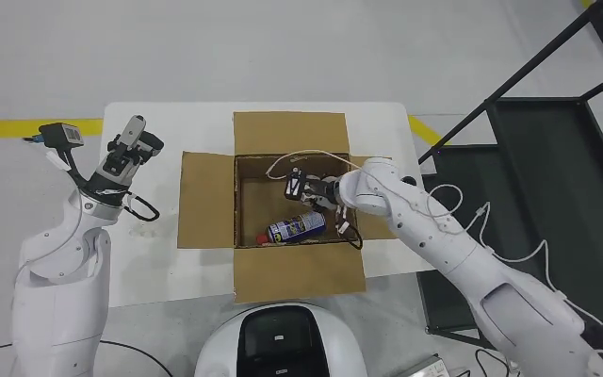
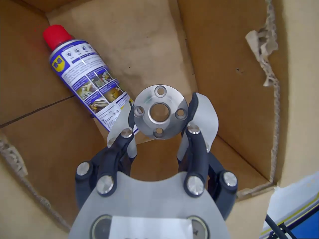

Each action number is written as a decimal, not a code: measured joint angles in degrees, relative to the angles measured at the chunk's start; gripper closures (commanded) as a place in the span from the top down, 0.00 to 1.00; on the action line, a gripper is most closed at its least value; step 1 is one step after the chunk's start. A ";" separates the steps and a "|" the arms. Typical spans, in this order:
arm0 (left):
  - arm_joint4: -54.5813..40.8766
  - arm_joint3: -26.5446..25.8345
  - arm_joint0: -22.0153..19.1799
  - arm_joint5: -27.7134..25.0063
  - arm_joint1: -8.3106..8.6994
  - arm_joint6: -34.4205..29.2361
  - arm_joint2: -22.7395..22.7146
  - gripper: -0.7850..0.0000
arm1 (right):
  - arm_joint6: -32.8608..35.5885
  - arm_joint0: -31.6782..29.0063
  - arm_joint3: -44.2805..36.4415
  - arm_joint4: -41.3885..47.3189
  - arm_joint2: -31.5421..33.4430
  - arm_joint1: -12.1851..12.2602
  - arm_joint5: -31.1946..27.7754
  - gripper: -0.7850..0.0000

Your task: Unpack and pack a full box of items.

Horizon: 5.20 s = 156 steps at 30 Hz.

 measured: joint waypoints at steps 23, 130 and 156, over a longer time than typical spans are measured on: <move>0.00 0.00 0.00 0.00 0.00 0.00 0.00 1.00 | -1.42 8.96 20.65 1.01 -10.65 -9.07 -0.19 1.00; 0.00 0.00 0.00 0.00 0.00 0.00 0.00 1.00 | -27.00 -8.72 37.37 -1.37 33.10 4.63 -4.30 0.00; 0.00 0.00 0.00 0.00 0.00 0.00 0.00 1.00 | -21.69 -34.65 -17.41 -4.44 52.50 10.00 4.59 0.00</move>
